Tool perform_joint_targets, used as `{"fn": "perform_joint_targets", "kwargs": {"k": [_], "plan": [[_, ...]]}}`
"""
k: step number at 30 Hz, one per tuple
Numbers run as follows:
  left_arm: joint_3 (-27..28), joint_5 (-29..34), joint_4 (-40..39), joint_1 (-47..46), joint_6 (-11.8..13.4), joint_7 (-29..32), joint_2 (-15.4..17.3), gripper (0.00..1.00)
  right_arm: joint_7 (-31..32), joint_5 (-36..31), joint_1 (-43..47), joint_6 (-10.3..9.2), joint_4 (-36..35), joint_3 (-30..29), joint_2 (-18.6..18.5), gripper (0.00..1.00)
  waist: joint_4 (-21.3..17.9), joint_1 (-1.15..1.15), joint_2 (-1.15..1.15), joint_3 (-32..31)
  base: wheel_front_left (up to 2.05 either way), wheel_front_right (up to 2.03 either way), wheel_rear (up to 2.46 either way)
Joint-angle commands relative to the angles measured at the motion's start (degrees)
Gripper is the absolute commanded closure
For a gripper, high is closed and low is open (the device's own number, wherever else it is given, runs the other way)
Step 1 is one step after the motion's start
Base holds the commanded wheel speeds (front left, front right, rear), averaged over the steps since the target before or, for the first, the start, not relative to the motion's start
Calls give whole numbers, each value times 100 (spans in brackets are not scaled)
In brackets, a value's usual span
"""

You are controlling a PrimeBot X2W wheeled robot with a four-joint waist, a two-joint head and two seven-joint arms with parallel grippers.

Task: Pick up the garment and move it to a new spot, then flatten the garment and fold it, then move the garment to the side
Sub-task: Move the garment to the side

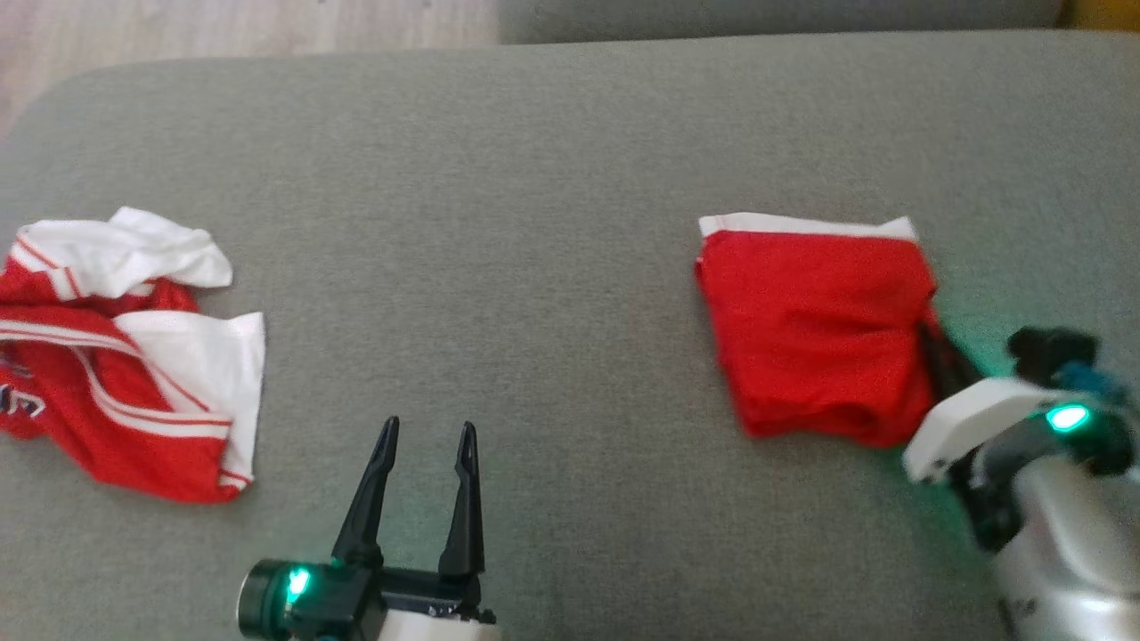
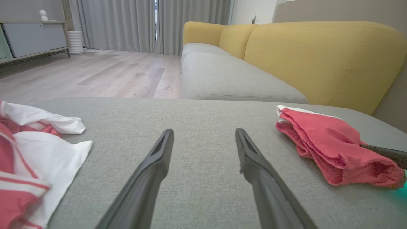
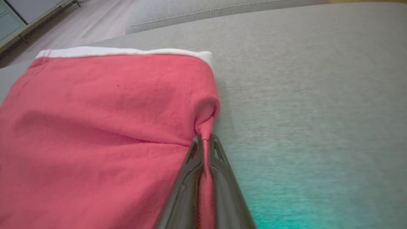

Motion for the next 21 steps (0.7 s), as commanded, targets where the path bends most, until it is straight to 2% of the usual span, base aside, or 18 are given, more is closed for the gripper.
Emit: {"fn": "perform_joint_targets", "kwargs": {"k": [1, 13, 16, 21], "plan": [[171, 0, -202, -225, 33, -55, -39, 0, -75, -32, -236, 19, -162, 70, -180, 100, -97, 0, 0, 82, 0, 0, 0], [296, 170, -284, -648, -133, -55, -39, 0, 298, -558, -1155, 19, -441, -198, -1855, 100, -632, 0, 0, 857, 0, 0, 0], [330, 215, -295, -768, -182, -55, -39, 0, 405, -745, -1313, 19, -581, -356, -2134, 100, -693, 0, 0, 1044, 0, 0, 0], [348, 252, -303, -940, -235, -55, -39, 0, 557, -1116, -1438, 19, -765, -760, -2352, 100, -710, 0, 0, 1248, 0, 0, 0]]}}
